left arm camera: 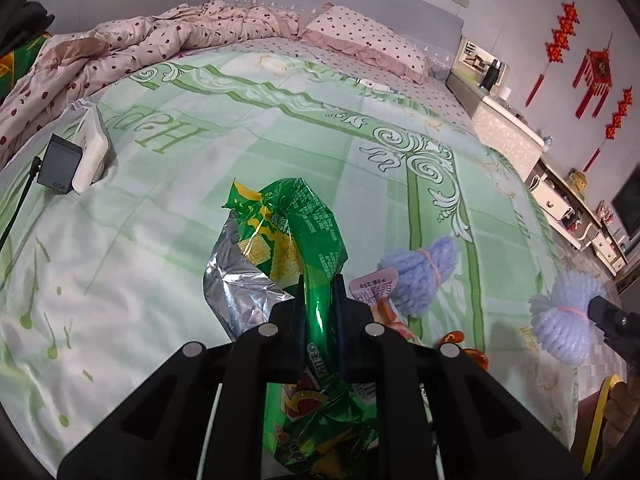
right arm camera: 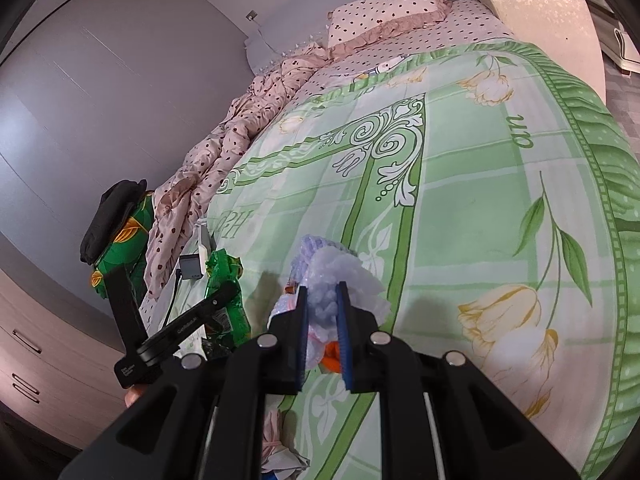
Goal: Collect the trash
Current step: 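Carry the cracker bag and mesh net to the yellow bin and release both, then move both tools back over the black bags and orange peel on the bedspread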
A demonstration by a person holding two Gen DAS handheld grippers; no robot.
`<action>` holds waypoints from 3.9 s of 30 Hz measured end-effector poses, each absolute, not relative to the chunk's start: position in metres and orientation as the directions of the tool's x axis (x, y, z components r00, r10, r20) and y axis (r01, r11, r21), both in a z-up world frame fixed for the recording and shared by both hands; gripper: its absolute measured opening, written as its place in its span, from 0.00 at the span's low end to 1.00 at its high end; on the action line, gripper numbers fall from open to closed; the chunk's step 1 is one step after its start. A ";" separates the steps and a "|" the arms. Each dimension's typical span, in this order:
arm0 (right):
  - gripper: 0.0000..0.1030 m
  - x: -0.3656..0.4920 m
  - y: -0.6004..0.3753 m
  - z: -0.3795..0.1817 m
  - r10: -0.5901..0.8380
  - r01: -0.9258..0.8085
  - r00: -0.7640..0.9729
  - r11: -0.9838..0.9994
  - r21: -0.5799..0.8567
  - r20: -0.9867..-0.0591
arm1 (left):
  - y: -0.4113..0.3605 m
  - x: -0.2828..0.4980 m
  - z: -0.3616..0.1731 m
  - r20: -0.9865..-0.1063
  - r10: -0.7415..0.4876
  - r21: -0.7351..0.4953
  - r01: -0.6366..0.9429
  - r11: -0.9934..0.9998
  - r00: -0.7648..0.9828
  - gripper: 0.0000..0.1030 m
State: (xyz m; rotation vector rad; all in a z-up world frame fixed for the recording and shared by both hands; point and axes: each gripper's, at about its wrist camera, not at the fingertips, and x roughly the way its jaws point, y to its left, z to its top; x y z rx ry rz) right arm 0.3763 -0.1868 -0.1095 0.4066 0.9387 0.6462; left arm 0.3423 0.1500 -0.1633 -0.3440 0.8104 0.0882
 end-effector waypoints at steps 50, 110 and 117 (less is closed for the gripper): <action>0.12 0.134 -0.488 0.086 0.271 -0.094 0.868 0.913 0.397 -0.415 | -0.235 0.174 0.067 -0.458 -0.514 -0.255 0.447 0.857 0.725 0.10; 0.60 0.118 -0.591 -0.053 0.082 0.279 0.763 0.852 0.442 -0.641 | -0.310 0.203 -0.072 -0.601 -0.553 -0.318 0.462 0.828 0.577 0.79; 0.61 0.145 -0.533 -0.034 0.155 0.164 0.762 0.893 0.419 -0.629 | -0.234 0.208 -0.056 -0.589 -0.473 -0.287 0.378 0.880 0.655 0.80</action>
